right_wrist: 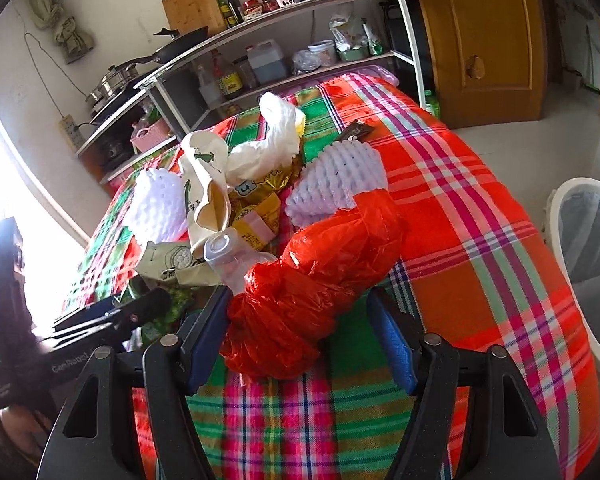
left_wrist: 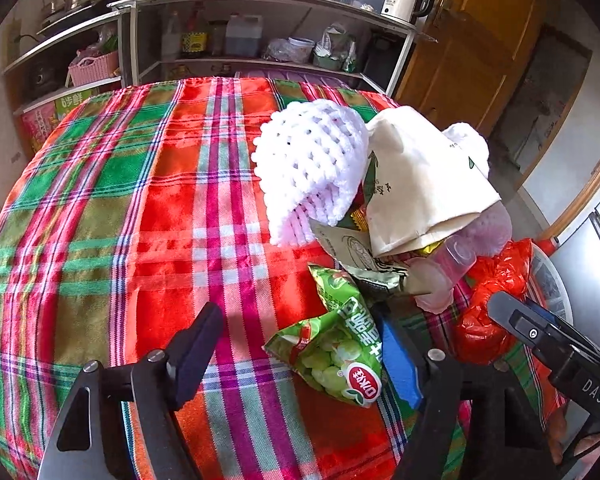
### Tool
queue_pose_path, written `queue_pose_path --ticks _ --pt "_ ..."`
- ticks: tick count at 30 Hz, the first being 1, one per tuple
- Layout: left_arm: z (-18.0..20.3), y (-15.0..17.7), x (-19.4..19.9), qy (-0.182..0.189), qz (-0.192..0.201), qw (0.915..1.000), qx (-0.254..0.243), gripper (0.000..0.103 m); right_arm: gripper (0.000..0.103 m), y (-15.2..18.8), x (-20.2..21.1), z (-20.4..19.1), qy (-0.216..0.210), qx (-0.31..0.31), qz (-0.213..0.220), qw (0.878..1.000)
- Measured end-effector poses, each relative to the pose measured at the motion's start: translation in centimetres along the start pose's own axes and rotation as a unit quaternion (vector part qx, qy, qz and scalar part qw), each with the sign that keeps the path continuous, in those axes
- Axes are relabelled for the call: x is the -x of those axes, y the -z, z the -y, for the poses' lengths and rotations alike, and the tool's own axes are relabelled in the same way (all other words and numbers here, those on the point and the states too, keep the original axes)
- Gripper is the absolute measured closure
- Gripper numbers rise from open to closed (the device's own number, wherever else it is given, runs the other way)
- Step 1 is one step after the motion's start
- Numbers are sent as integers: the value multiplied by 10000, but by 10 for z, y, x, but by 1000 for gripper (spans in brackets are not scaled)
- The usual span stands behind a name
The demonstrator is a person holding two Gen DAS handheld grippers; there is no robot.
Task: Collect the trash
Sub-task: 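Grasp the green chip bag with the left tool while the right tool grasps the red plastic bag, then carry both bags over the white trash bin and open both tools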
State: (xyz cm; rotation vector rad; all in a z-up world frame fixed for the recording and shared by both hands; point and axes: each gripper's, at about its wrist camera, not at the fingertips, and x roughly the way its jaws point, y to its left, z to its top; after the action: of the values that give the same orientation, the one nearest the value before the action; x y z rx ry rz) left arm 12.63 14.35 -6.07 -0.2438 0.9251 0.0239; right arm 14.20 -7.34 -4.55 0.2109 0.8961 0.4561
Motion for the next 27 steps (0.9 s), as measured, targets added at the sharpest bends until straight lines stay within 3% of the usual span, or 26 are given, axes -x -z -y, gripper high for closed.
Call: queue_pose_path --ticks 7,10,27 --pt "12 1 3 168 44 9997 -185 56 47 4 3 -2 -53 78 54 9999" --pt "13 2 5 215 71 9996 -192 61 48 5 6 -1 -50 61 82 9999" --pt "30 23 50 308 452 9977 -397 68 49 21 45 3 220 339 480 9980"
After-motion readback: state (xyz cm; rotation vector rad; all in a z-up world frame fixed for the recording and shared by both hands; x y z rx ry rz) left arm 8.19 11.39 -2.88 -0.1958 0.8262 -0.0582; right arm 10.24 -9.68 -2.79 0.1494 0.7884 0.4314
